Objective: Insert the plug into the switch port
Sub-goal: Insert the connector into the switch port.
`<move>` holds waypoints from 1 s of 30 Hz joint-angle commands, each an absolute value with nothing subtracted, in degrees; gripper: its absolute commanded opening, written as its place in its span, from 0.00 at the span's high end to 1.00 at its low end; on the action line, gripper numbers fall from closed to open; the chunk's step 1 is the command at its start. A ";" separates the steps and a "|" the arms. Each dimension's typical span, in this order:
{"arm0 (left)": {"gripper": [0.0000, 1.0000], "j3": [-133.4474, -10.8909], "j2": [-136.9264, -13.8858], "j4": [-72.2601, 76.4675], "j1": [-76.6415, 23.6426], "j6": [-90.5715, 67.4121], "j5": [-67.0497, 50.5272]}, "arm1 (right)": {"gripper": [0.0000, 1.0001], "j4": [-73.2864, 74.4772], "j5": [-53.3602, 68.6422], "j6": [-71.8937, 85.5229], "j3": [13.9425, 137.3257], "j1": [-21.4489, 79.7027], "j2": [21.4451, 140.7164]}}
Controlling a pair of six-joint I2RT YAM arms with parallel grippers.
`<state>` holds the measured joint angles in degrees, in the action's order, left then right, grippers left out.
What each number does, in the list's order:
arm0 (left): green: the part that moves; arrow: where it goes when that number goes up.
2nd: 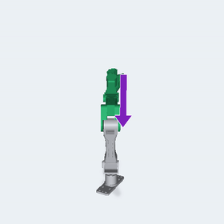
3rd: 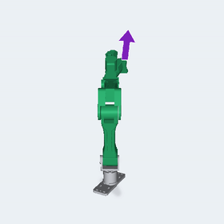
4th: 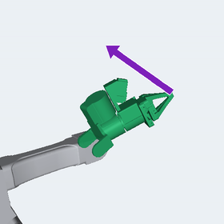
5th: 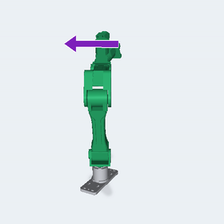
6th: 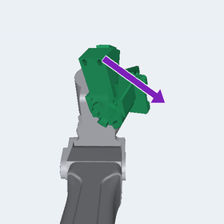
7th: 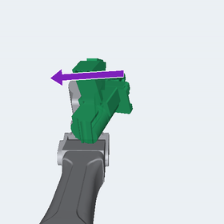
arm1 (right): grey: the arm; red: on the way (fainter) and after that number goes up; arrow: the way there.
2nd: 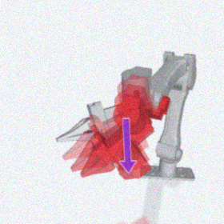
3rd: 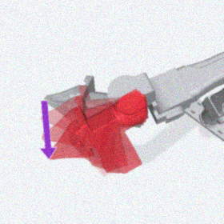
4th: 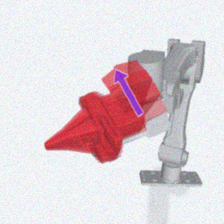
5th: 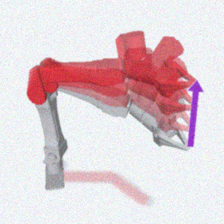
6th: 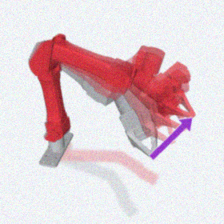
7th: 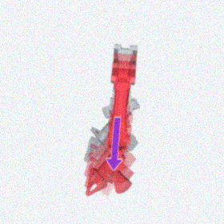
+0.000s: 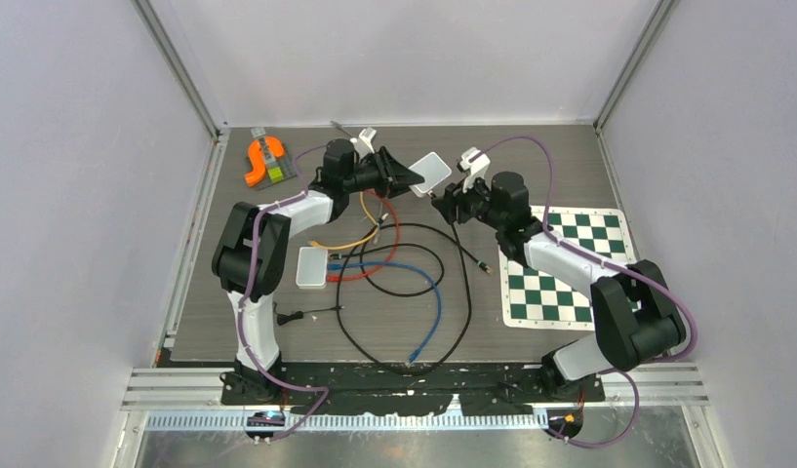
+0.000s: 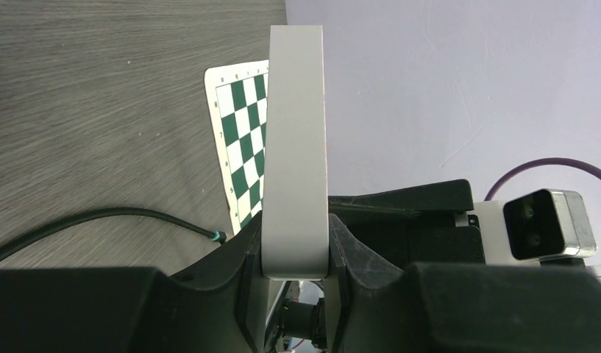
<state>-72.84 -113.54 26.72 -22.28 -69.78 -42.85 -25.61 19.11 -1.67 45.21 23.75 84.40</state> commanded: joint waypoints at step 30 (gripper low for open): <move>1.00 -66.29 -113.23 35.29 -28.41 -71.70 -45.39 | 0.95 -40.03 22.67 -4.10 49.73 24.42 89.42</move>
